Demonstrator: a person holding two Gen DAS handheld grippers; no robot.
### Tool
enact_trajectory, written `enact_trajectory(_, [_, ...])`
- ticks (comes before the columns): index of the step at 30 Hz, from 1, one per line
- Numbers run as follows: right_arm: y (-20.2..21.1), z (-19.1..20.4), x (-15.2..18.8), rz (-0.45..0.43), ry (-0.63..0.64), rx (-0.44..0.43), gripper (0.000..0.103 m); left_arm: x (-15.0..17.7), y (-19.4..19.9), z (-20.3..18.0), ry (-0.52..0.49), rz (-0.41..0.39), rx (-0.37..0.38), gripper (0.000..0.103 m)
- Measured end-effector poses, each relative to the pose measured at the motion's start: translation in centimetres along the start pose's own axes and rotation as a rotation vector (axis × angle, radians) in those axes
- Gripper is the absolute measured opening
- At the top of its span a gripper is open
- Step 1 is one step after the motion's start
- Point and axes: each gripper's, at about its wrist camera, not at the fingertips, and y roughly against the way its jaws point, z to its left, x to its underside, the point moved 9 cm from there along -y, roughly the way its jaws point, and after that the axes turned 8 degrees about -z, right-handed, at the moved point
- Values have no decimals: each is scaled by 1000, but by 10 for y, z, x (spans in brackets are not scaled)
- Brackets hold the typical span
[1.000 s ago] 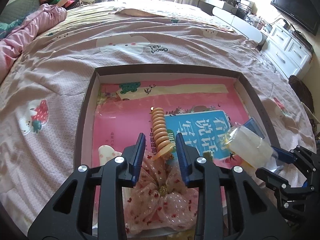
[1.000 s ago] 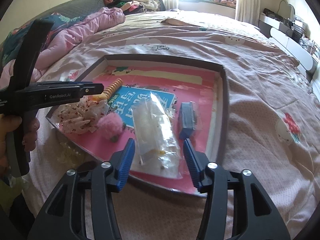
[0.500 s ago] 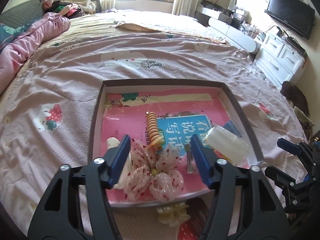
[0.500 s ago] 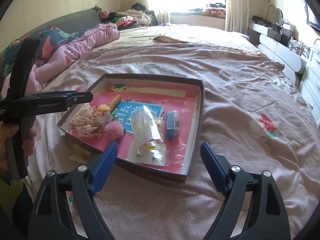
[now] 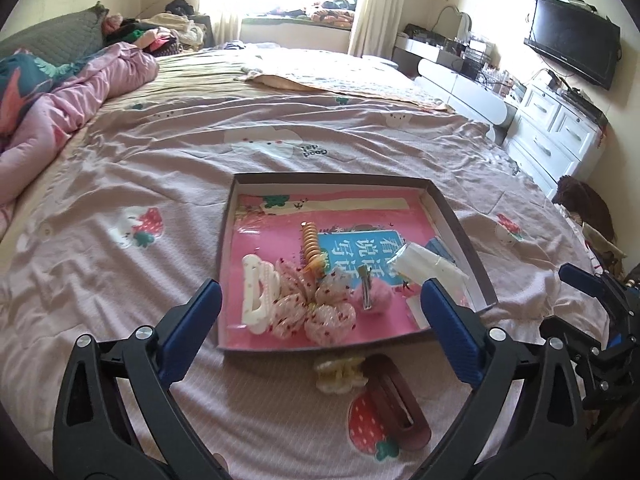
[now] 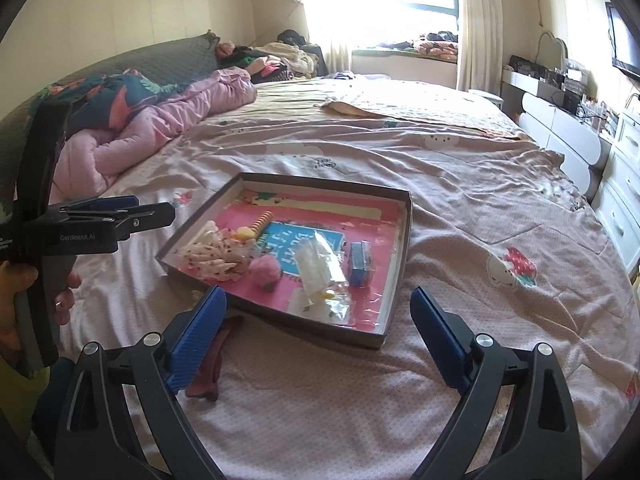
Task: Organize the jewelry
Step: 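Withdraw both tools from the tray toward the last two clips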
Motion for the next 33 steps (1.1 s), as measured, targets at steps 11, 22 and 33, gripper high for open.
enact_trajectory(11, [19, 27, 7, -8, 33, -48, 91, 14, 33, 20, 22, -23, -49, 91])
enact_trajectory(22, [24, 55, 19, 4, 69, -98, 91, 35, 53, 30, 14, -20, -80, 91])
enact_trajectory(33, [9, 76, 40, 40, 79, -141, 91, 62, 57, 43, 20, 5, -123, 91])
